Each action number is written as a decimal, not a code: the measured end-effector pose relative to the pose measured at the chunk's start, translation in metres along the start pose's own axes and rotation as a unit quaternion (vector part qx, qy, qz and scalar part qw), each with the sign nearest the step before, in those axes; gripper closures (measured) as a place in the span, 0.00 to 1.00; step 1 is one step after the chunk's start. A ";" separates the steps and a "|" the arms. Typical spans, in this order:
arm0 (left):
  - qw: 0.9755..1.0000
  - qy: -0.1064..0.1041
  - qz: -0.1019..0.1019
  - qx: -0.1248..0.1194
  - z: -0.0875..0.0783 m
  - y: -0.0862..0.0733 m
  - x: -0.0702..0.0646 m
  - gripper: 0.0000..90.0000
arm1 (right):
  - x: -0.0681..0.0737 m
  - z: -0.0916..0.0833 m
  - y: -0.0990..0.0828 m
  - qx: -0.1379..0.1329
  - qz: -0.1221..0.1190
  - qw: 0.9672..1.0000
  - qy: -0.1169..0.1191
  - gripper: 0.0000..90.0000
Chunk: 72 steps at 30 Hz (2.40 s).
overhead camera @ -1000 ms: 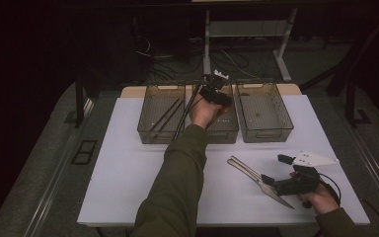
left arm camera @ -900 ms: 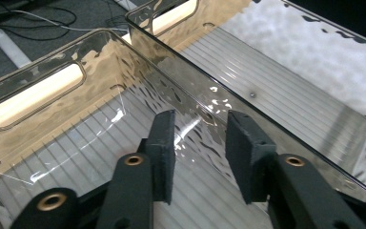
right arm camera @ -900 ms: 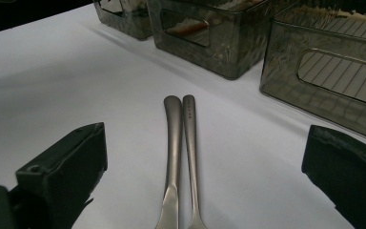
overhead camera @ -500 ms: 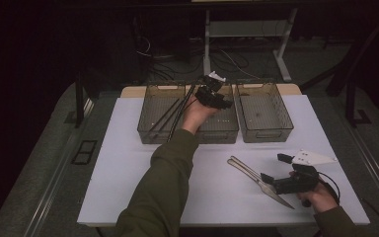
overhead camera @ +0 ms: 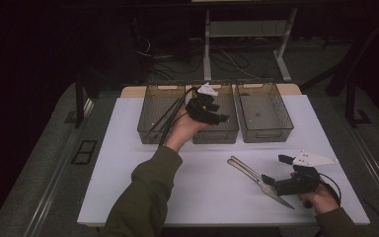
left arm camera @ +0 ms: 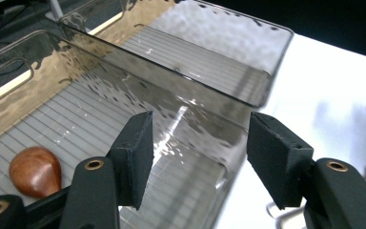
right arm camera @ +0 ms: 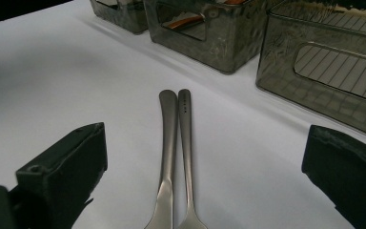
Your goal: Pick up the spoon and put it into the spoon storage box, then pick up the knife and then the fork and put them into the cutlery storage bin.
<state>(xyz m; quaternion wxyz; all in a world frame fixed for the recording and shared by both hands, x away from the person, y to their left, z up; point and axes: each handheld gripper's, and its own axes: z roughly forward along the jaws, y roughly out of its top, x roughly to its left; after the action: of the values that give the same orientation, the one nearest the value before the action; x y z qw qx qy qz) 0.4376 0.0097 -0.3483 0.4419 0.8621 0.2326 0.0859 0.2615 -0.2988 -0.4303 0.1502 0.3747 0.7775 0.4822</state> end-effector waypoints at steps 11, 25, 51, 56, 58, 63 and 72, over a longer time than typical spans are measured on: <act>1.000 -0.012 0.010 -0.023 -0.037 -0.033 -0.023 0.40 | -0.001 0.001 -0.001 0.004 -0.006 1.000 -0.004 0.01; 0.999 0.006 -0.010 -0.041 -0.083 -0.113 -0.045 0.28 | -0.001 -0.002 -0.001 0.003 0.001 1.000 -0.004 0.01; 0.998 0.031 -0.025 -0.039 -0.112 -0.187 -0.062 0.00 | 0.006 -0.004 0.012 0.043 -0.020 0.999 0.026 0.06; 0.999 0.022 -0.026 -0.037 -0.110 -0.188 -0.063 0.00 | 0.008 -0.002 0.014 0.066 -0.028 0.997 0.020 0.26; 0.999 0.021 -0.026 -0.039 -0.110 -0.187 -0.062 0.00 | 0.007 -0.001 0.015 0.072 -0.023 0.997 0.021 0.39; 0.999 0.018 -0.026 -0.038 -0.109 -0.188 -0.062 0.00 | 0.003 0.004 0.018 0.096 -0.023 0.995 0.009 0.57; 0.999 0.017 -0.023 -0.033 -0.109 -0.188 -0.062 0.00 | 0.000 0.018 0.025 0.146 -0.038 0.989 0.008 0.66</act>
<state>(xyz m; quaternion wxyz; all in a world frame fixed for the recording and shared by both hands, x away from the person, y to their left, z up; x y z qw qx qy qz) 0.2833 0.1532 -0.4303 0.4683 0.8397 0.2571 0.0977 0.2834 -0.2805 -0.4174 0.1052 0.3591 0.8544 0.3606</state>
